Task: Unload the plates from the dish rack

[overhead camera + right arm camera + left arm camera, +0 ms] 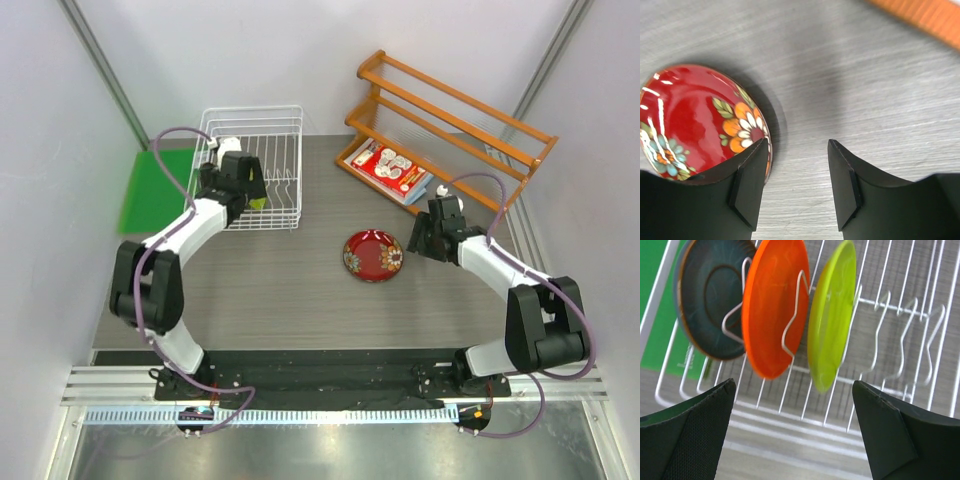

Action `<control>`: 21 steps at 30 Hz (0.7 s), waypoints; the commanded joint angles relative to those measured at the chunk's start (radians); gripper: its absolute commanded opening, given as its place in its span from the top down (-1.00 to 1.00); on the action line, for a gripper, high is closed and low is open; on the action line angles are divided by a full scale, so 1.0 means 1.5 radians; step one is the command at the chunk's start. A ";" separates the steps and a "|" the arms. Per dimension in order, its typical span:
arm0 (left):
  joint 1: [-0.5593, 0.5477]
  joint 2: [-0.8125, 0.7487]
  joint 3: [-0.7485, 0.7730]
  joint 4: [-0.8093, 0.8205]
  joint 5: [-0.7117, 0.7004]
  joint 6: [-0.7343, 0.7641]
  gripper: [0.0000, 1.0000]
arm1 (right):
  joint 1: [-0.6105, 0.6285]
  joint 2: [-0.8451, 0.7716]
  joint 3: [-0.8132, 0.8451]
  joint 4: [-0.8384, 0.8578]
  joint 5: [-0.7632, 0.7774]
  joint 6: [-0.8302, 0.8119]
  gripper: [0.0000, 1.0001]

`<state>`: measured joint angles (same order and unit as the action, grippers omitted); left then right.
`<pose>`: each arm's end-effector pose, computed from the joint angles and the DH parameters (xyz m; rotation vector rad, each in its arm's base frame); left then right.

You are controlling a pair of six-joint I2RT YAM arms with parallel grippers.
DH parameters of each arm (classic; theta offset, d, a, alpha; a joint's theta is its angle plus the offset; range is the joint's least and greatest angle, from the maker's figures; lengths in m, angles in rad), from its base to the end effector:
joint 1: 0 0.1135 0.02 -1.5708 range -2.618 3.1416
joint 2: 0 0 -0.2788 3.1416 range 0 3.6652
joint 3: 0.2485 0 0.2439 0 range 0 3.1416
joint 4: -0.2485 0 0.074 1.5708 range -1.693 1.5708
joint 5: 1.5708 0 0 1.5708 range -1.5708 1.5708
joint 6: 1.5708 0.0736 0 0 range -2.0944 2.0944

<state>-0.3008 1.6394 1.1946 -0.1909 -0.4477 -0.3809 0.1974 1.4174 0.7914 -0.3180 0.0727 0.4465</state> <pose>0.3831 -0.0855 0.2607 -0.3288 2.1117 0.0972 0.2860 0.0517 0.1797 0.3425 2.4963 0.1714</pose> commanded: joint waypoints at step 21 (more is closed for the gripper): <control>0.011 0.055 0.115 0.082 -0.018 0.007 -0.74 | 0.006 0.040 0.046 -0.003 0.015 -0.022 -0.13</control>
<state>-0.2848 1.8275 1.3758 -0.1162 -0.4419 -0.3668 0.2012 1.4715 0.8249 -0.3370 0.0944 0.4236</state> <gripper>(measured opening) 0.869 0.565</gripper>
